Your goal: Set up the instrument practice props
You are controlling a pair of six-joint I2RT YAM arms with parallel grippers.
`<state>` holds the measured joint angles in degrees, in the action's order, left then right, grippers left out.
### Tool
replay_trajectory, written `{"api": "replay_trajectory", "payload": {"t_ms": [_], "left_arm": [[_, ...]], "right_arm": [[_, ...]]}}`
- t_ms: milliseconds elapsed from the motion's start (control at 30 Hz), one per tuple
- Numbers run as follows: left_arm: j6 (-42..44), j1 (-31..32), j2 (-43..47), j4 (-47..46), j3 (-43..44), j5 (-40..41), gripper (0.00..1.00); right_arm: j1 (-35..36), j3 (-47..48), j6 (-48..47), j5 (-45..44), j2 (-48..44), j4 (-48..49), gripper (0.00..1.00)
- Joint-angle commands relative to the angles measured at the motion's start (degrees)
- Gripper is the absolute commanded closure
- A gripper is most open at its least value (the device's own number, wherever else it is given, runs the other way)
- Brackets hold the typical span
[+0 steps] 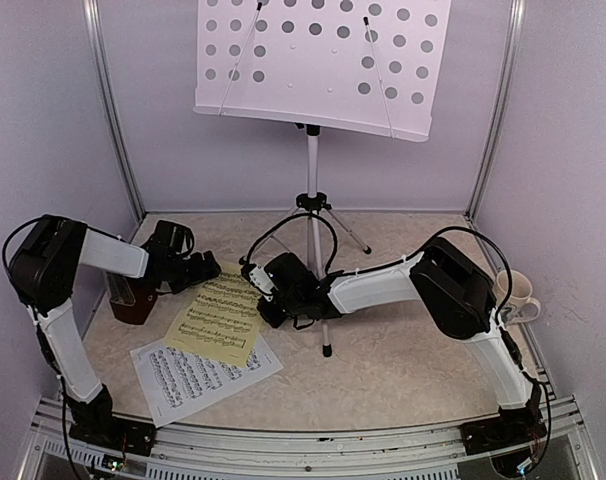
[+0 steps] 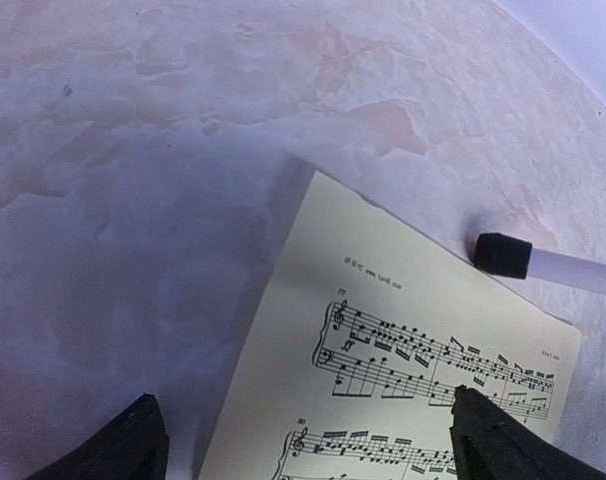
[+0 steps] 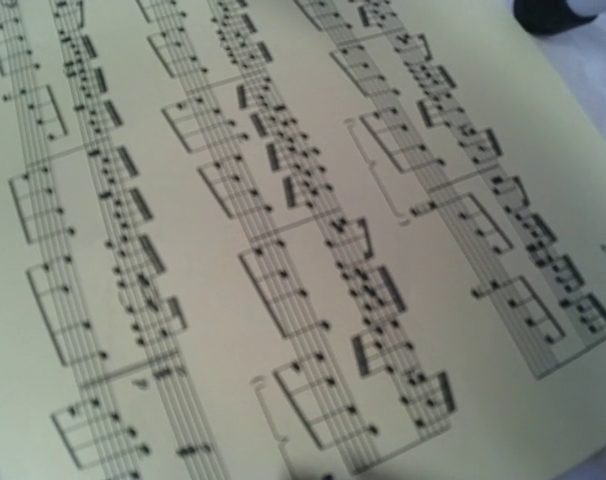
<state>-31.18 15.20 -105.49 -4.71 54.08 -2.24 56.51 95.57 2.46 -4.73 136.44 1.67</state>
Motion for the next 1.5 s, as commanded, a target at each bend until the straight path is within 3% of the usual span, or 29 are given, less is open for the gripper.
{"api": "replay_trajectory", "payload": {"t_ms": [0, 167, 533, 600, 667, 833, 967, 1100, 1300, 1400, 1467], "left_arm": [[1.76, -0.04, -4.27, 4.69, -0.27, -2.03, 0.07], [3.3, 2.03, -4.17, -1.13, -2.94, -17.92, 0.2], [-0.71, 0.87, 9.74, -9.54, -10.65, -24.25, 0.25], [1.06, 1.0, 11.03, -6.28, -9.74, -22.0, 0.33], [2.81, 1.06, 11.6, -2.7, -8.41, -19.01, 0.5], [4.29, 1.01, 11.52, -1.54, -8.08, -20.4, 0.84], [4.76, 1.05, 12.58, -1.3, -8.33, -20.08, 0.93], [5.75, 1.5, 17.75, -1.45, -9.37, -20.77, 0.94], [9.7, 3.88, 32.99, 0.59, -10.64, -23.1, 0.91], [12.68, 4.8, 39.74, 2.38, -10.96, -25.76, 0.91], [13.41, 5.2, 43.71, 2.85, -11.21, -27.39, 0.9]], "right_arm": [[-0.33, -2.61, -0.78, 0.57, 1.43, -7.98, 0.9], [-0.44, -2.32, -0.87, 0.6, 1.72, -7.86, 0.9], [-0.88, -3.96, -1.06, 0.6, 0.81, -7.12, 0.9], [-0.9, -3.98, -0.97, 0.54, 0.64, -7.03, 0.9], [-0.92, -4.06, -0.75, 0.58, 0.1, -6.88, 0.89], [-0.83, -6.69, -0.95, 3.94, -4.57, -3.71, 0.84], [-0.8, -9.71, -0.68, 5.67, -9.97, -0.98, 0.79], [-0.85, -14.48, 0.41, 9.32, -16.79, 2.29, 0.67], [-3.96, -27.45, 7.16, 21.53, -29.97, 9.41, 0.33], [-6.87, -34.9, 13.34, 29.89, -36.25, 17.63, 0.14], [-7.64, -38.65, 16.87, 33.36, -39.61, 23.39, 0.07]]}}
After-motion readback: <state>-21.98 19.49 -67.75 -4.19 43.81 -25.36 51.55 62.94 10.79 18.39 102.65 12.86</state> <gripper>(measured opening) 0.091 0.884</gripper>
